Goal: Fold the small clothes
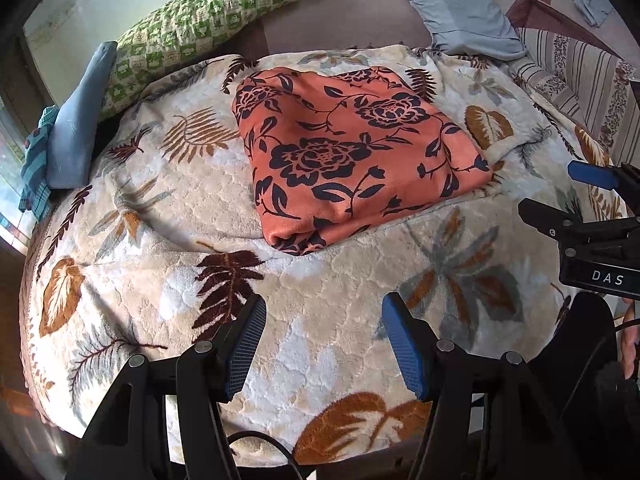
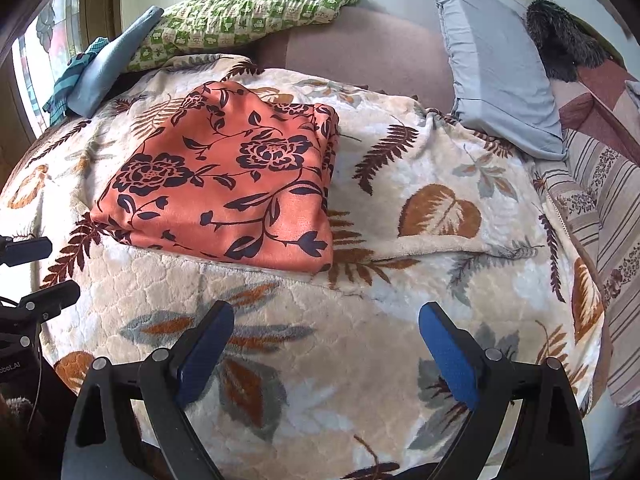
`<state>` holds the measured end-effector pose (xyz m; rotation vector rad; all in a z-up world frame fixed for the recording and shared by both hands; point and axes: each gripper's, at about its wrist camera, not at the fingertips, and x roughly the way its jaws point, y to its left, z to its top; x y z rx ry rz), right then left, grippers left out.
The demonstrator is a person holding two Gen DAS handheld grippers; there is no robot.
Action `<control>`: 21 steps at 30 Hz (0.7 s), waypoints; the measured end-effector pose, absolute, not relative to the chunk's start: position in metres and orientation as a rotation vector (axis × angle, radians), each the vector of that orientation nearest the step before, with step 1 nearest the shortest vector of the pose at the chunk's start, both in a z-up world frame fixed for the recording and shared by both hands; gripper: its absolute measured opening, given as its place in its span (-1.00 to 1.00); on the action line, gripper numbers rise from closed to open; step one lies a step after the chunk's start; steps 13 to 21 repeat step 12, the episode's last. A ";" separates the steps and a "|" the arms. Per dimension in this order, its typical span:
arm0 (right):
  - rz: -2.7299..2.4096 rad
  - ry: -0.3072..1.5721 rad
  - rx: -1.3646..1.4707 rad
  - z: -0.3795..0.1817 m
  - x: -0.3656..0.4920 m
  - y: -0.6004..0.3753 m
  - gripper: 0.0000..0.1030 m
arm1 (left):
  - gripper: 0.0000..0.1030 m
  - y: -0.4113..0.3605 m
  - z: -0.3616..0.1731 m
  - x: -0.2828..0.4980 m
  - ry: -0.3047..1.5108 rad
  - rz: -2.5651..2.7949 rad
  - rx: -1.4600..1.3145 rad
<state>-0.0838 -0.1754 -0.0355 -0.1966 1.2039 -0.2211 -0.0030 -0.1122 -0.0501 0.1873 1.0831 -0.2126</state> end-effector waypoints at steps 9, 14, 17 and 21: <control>-0.218 1.208 -0.200 -0.038 -0.085 -0.175 0.83 | 0.17 -0.114 -0.042 -0.007 1.043 -0.202 0.197; -0.218 1.206 -0.201 -0.038 -0.085 -0.175 0.83 | 0.17 -0.113 -0.040 -0.008 1.037 -0.201 0.204; -0.218 1.206 -0.201 -0.038 -0.085 -0.175 0.83 | 0.17 -0.113 -0.040 -0.008 1.037 -0.201 0.204; -0.218 1.206 -0.201 -0.038 -0.085 -0.175 0.83 | 0.17 -0.113 -0.040 -0.008 1.037 -0.201 0.204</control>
